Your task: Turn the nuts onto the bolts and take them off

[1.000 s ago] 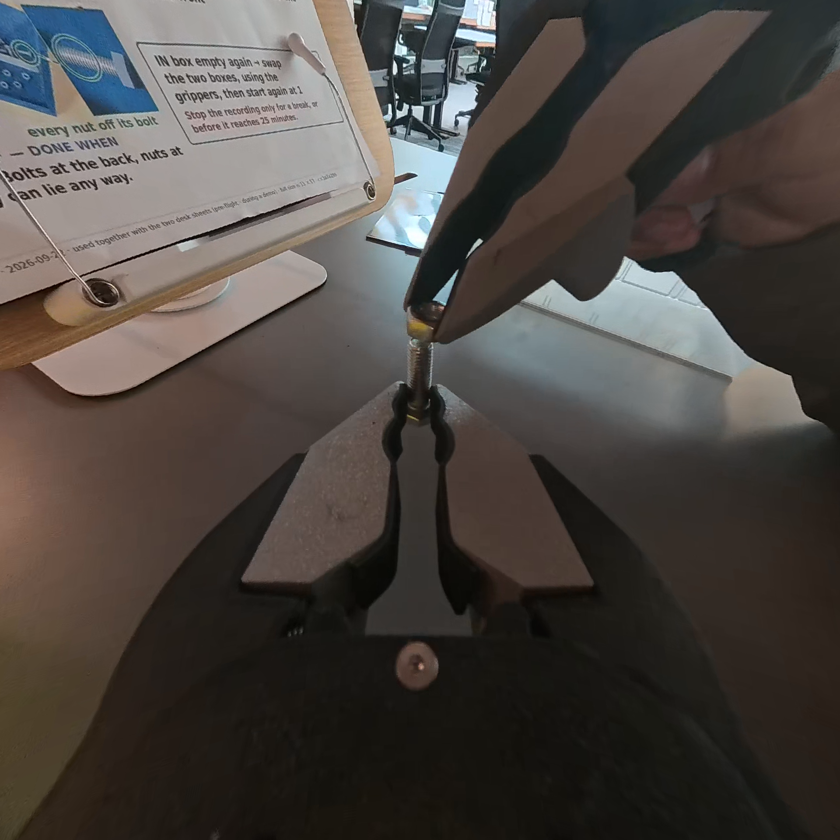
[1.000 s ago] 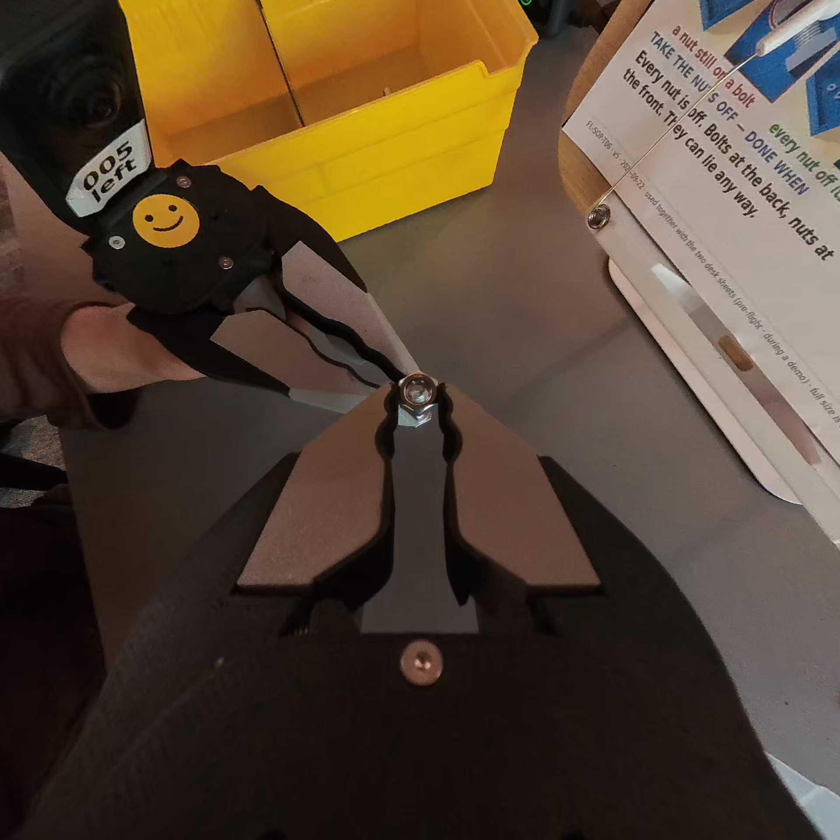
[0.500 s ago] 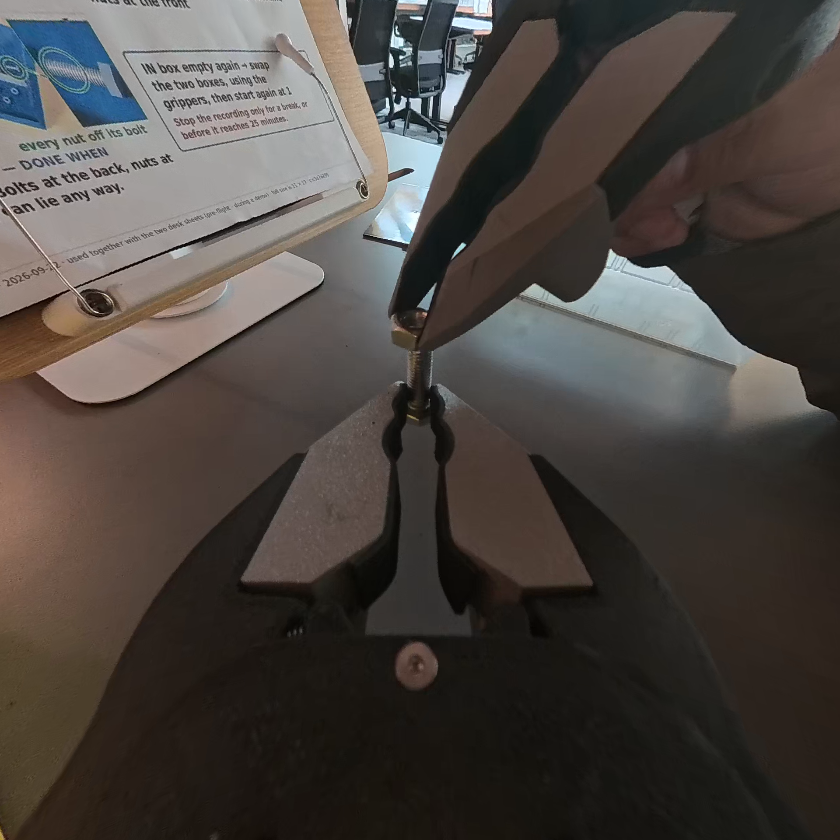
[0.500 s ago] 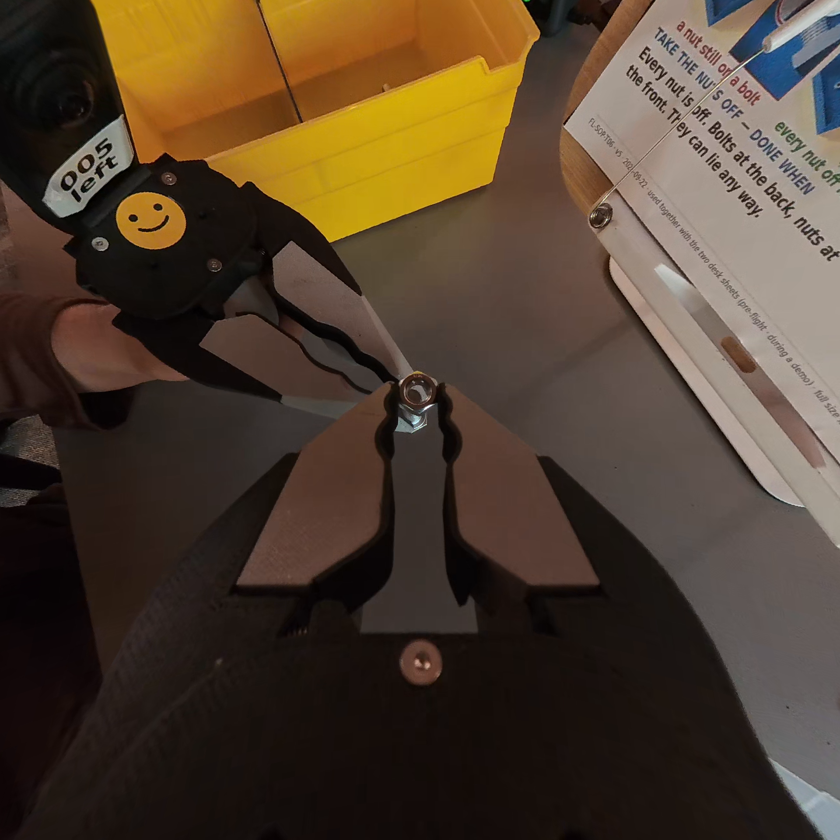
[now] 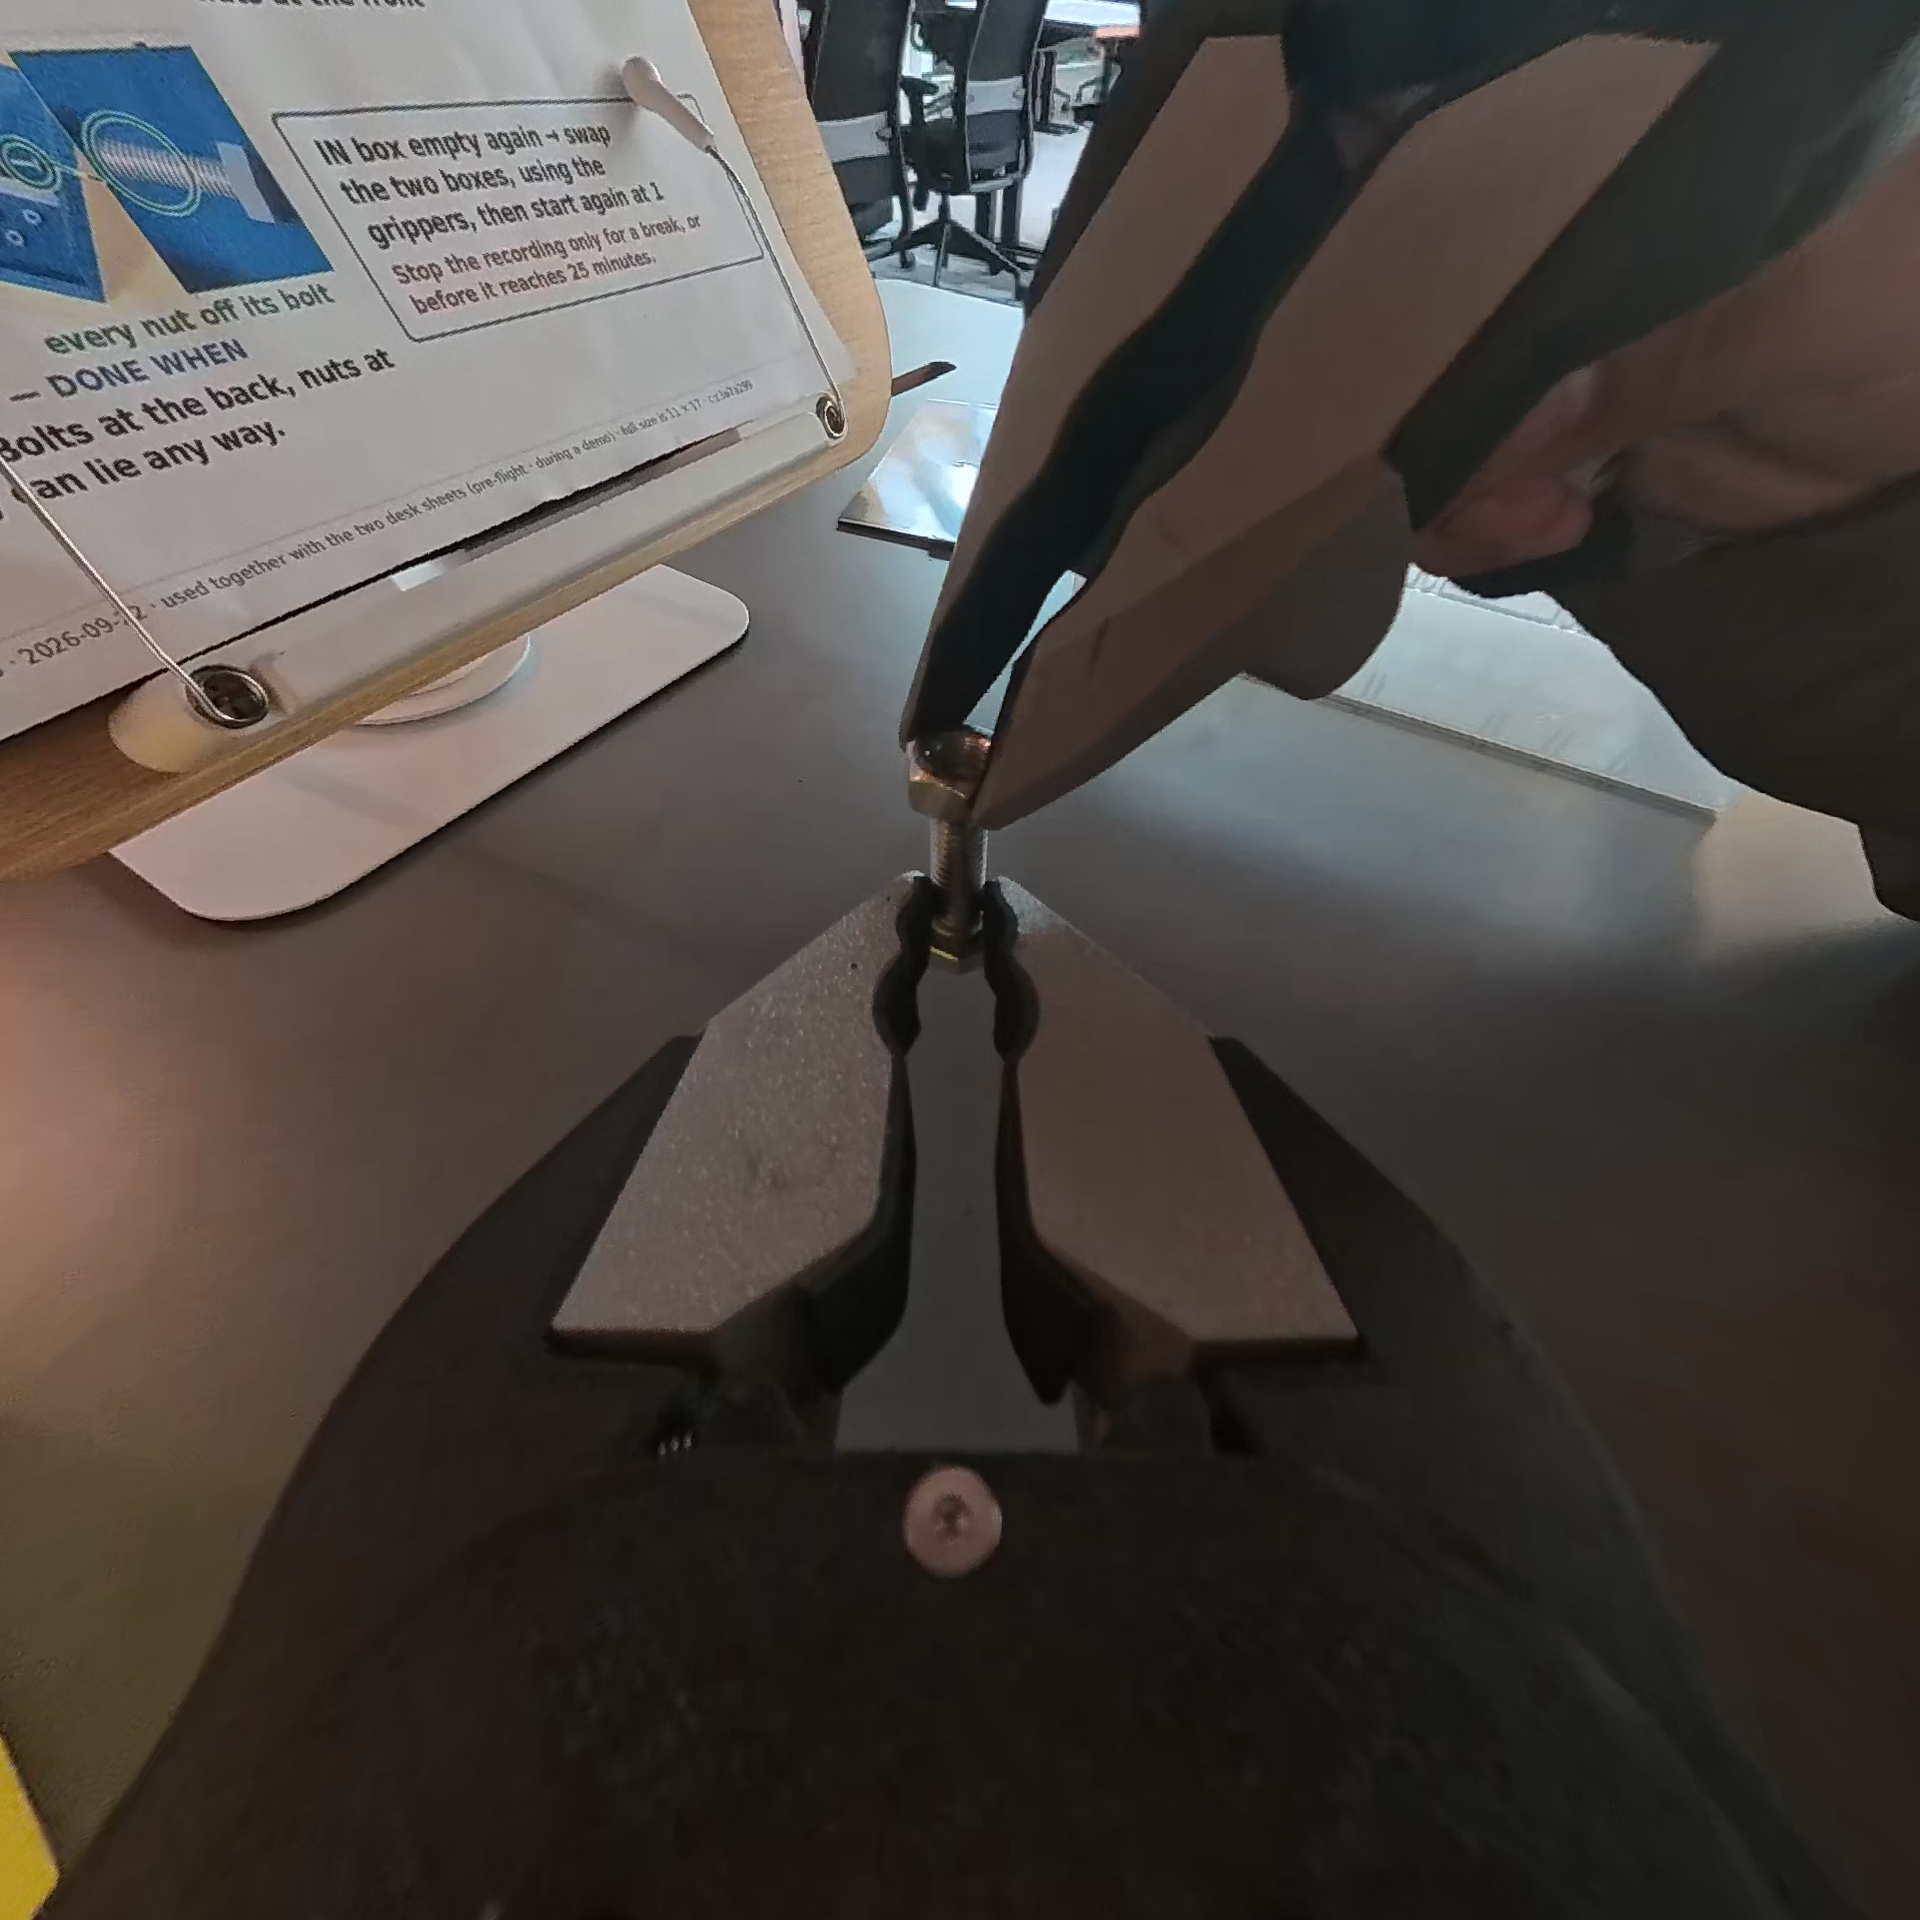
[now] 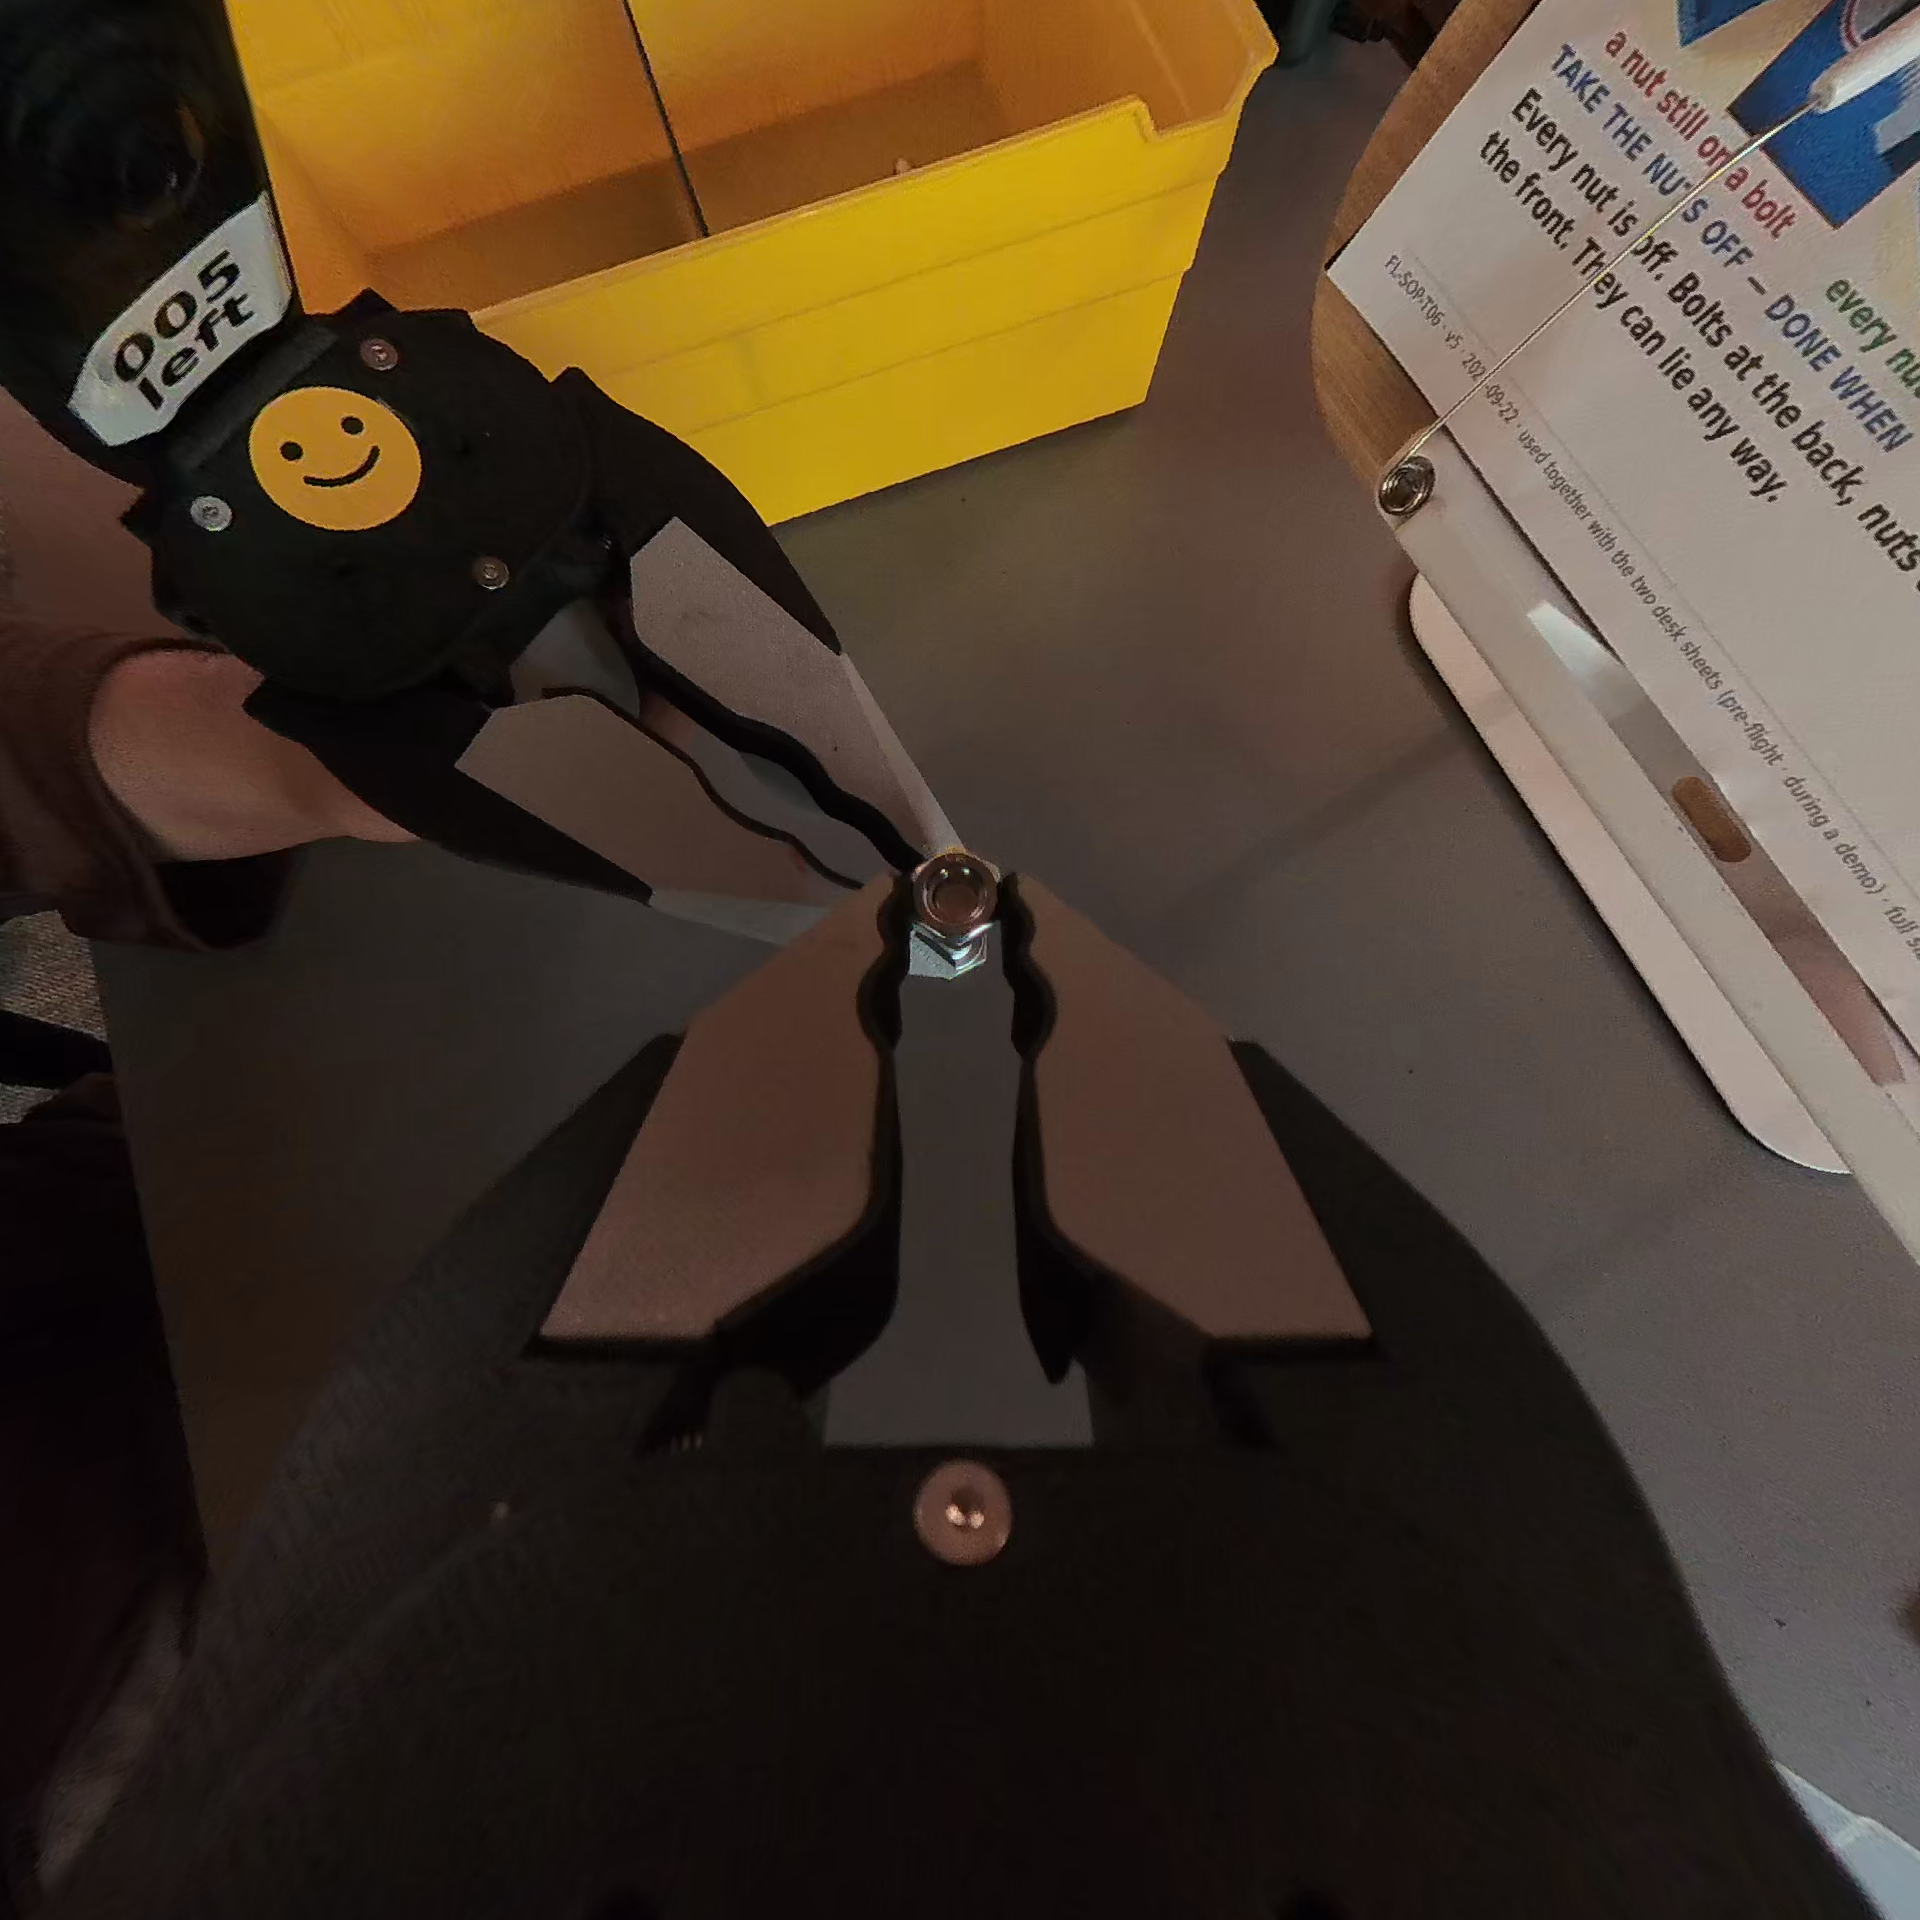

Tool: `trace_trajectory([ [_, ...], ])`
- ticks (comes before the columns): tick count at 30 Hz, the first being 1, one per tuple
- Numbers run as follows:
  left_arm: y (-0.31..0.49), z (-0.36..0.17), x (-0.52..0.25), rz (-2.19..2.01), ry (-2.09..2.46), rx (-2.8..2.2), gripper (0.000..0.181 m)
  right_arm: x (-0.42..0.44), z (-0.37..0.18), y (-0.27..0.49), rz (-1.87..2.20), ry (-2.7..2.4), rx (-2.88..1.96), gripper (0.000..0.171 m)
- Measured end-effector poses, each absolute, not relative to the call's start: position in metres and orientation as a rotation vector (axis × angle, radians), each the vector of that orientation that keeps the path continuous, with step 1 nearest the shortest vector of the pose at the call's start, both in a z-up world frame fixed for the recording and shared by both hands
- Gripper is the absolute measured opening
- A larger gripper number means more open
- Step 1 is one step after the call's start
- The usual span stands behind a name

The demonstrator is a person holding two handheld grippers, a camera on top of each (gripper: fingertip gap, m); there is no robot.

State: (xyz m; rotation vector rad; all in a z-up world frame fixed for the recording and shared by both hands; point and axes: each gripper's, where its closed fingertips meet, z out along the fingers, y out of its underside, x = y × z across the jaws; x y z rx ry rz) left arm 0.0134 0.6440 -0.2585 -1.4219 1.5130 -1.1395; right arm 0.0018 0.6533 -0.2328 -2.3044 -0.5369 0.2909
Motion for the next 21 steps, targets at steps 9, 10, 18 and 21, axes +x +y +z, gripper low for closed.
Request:
trace_trajectory([
  [9,0.645,-0.2619,0.0142,-1.045,1.532,-1.4,0.007,0.0028,-0.2359,0.6532,0.284,-0.487,-2.33,0.013],
  [10,0.6446,-0.2626,0.0144,-1.037,1.536,-1.399,0.007,0.0029,-0.2365,0.6528,0.279,-0.479,-2.334,0.013],
  [18,0.6429,-0.2635,0.0152,-1.036,1.536,-1.407,0.007,0.0038,-0.2375,0.6512,0.241,-0.424,-2.328,0.013],
  [21,0.6424,-0.2636,0.0152,-1.036,1.539,-1.406,0.007,0.004,-0.2376,0.6506,0.248,-0.414,-2.325,0.013],
])
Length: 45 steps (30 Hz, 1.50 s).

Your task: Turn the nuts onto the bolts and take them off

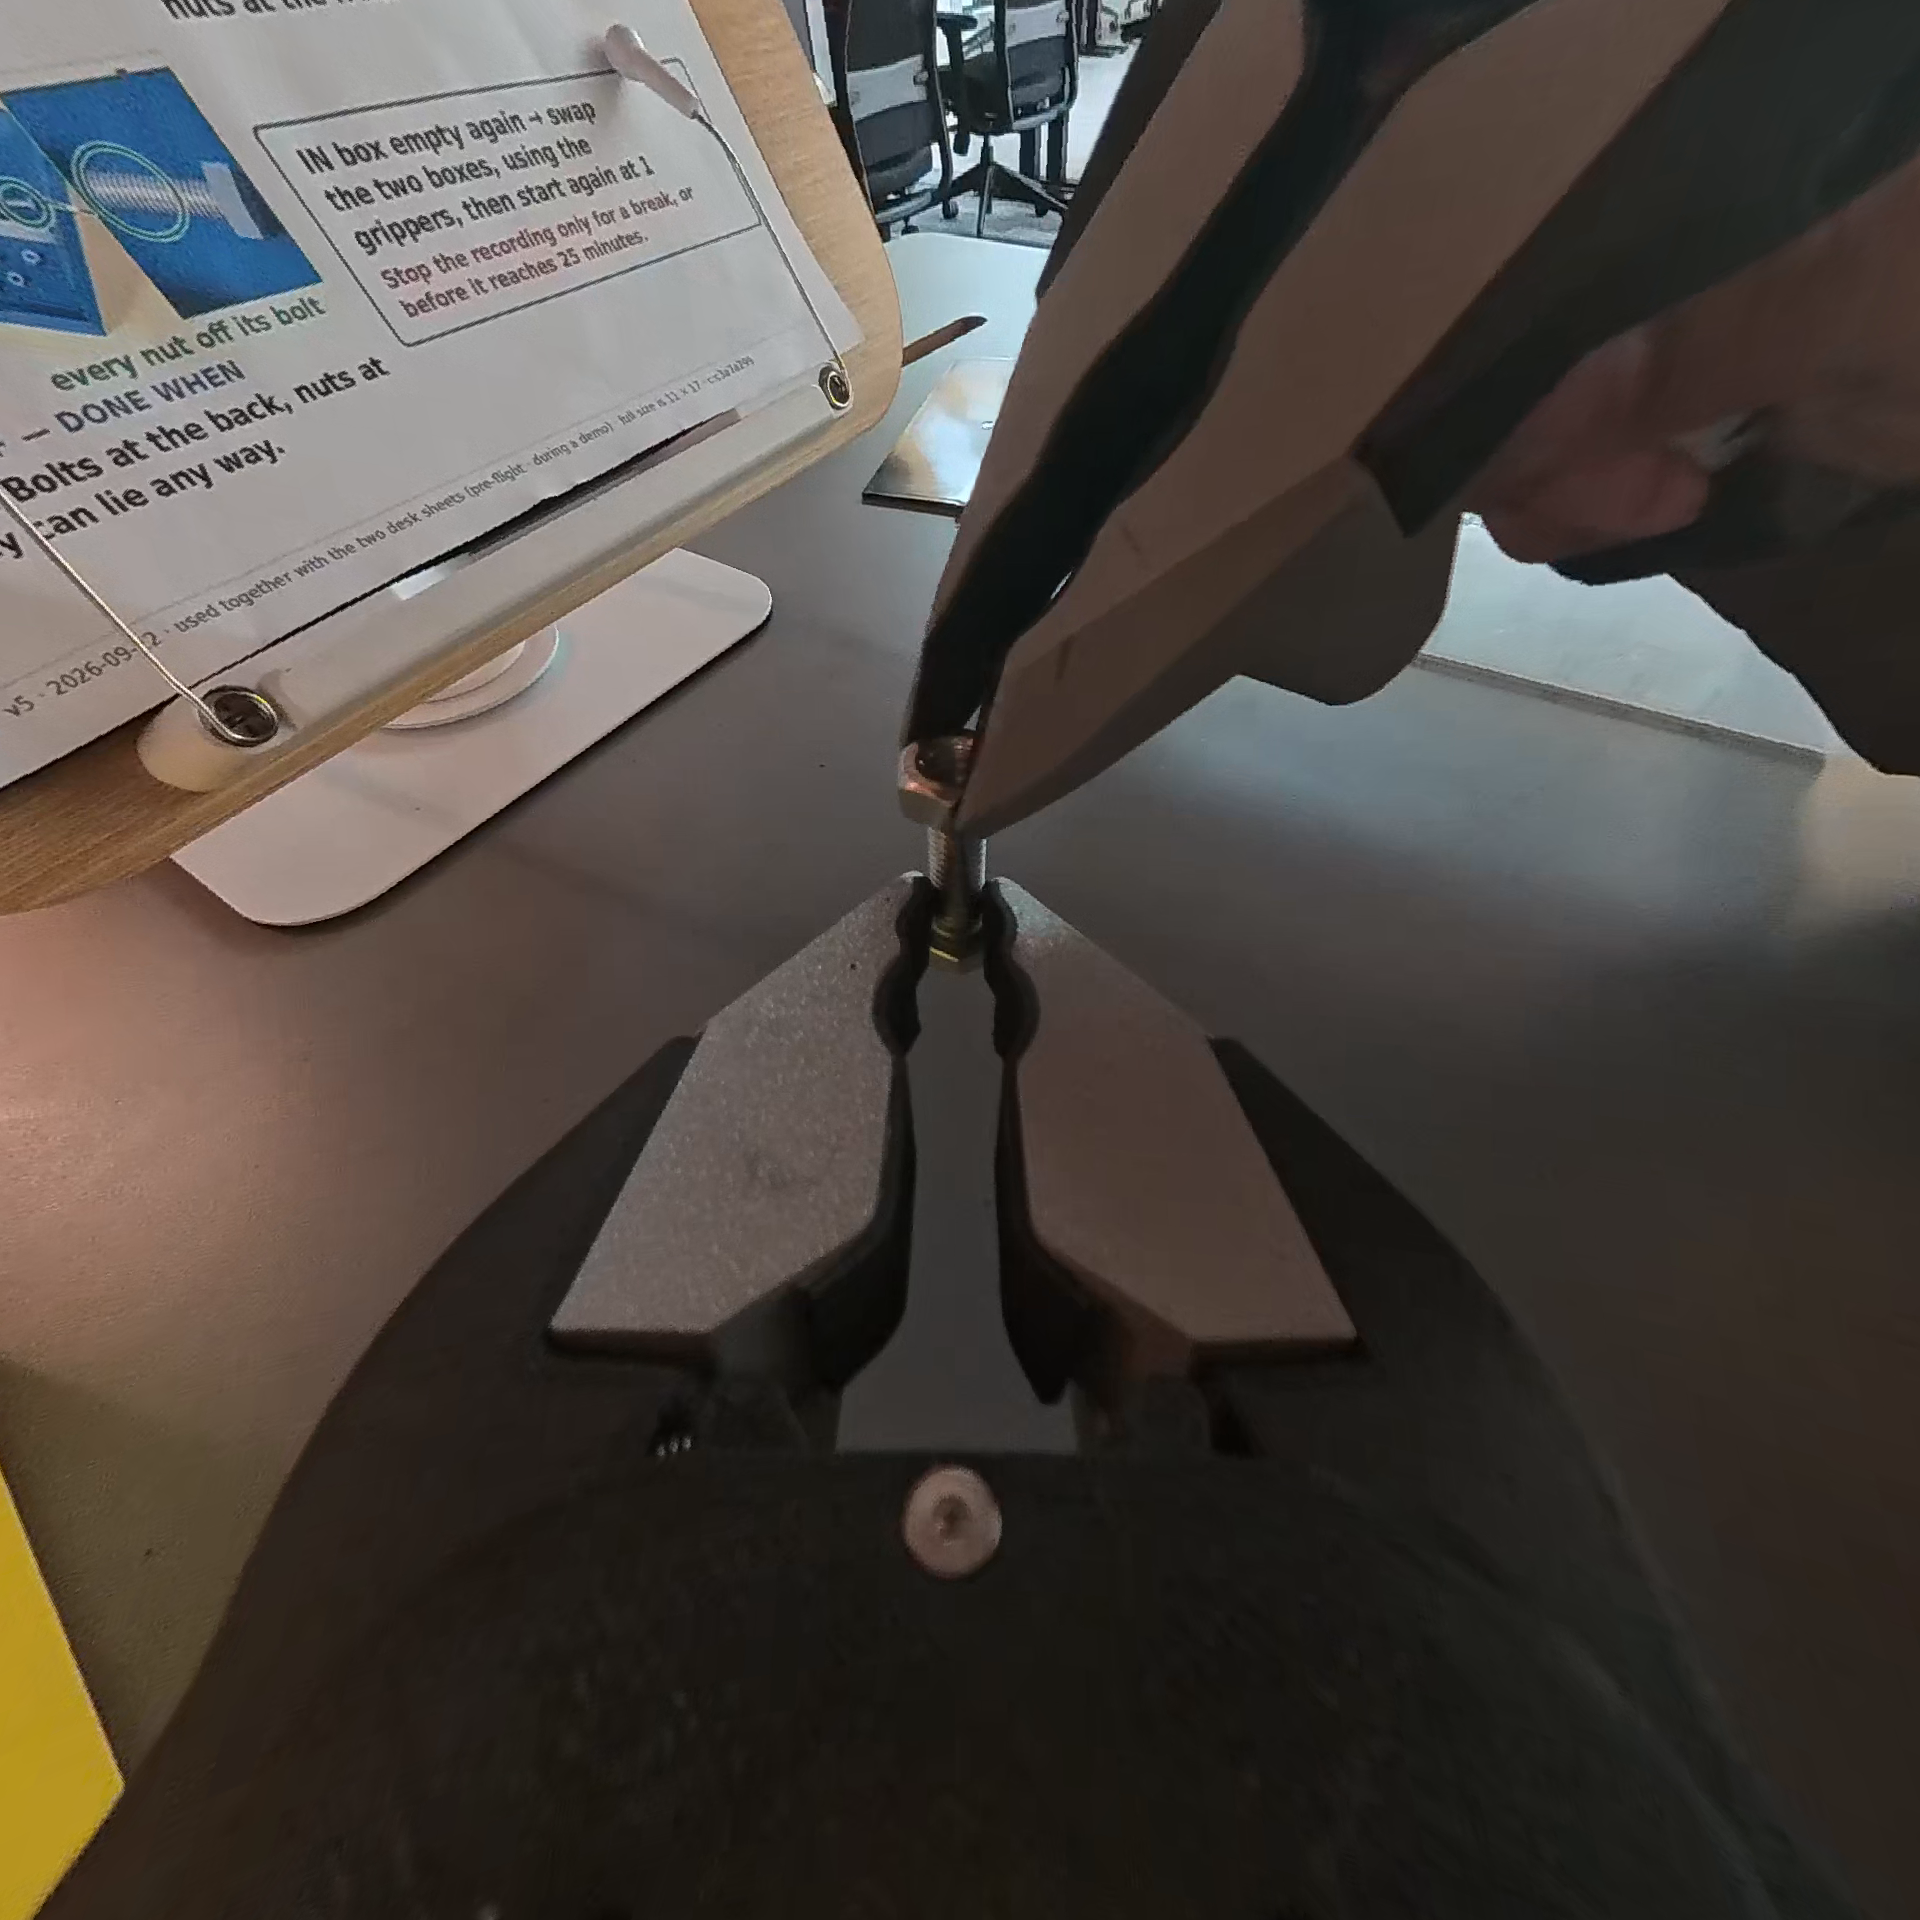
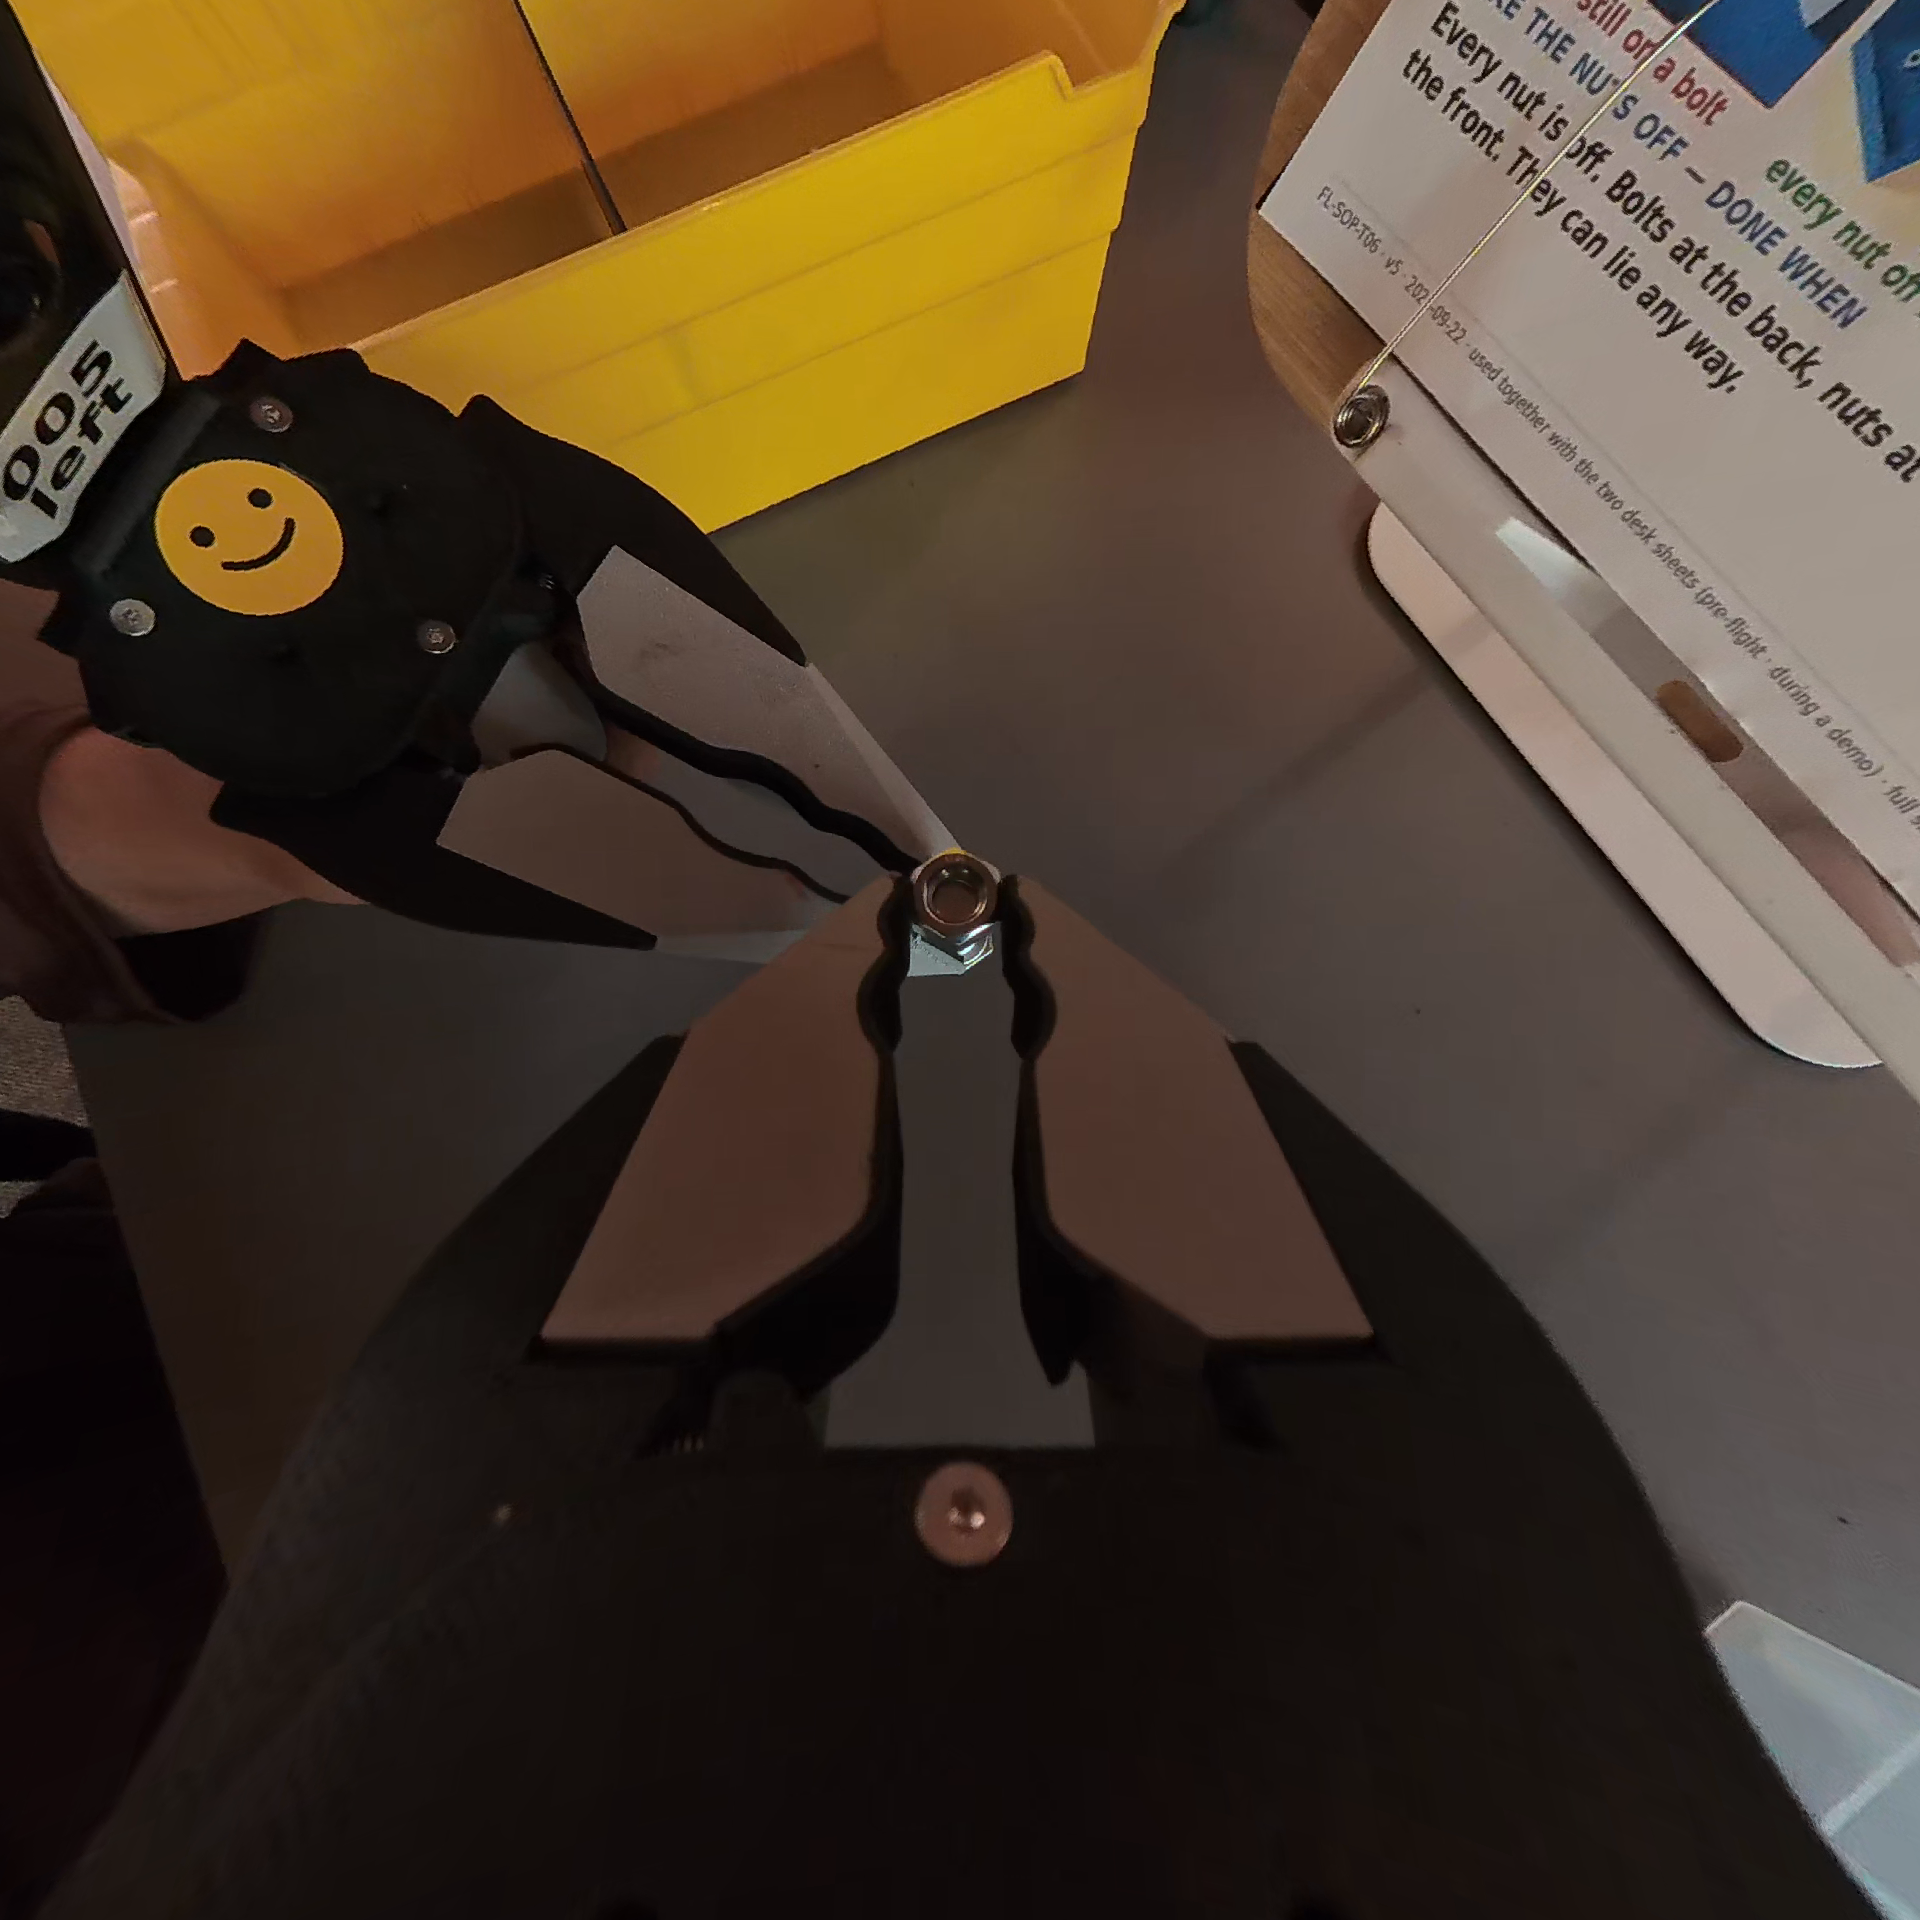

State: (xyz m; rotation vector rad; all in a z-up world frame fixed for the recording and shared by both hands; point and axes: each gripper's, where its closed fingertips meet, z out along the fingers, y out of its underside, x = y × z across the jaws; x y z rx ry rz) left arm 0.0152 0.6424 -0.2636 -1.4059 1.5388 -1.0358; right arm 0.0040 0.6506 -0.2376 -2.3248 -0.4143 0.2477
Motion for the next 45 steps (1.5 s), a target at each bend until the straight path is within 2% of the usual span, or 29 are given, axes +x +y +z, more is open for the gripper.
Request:
trace_trajectory([
  [22,0.642,-0.261,0.015,-1.078,1.53,-1.409,0.007,0.004,-0.235,0.65,0.228,-0.424,-2.285,0.013],
  [30,0.637,-0.26,0.015,-1.104,1.547,-1.392,0.007,0.002,-0.224,0.647,0.261,-0.436,-2.211,0.021],
  [45,0.59,-0.252,0.005,-1.278,1.735,-1.114,0.007,0.003,-0.204,0.588,0.481,-0.425,-1.85,0.031],
])
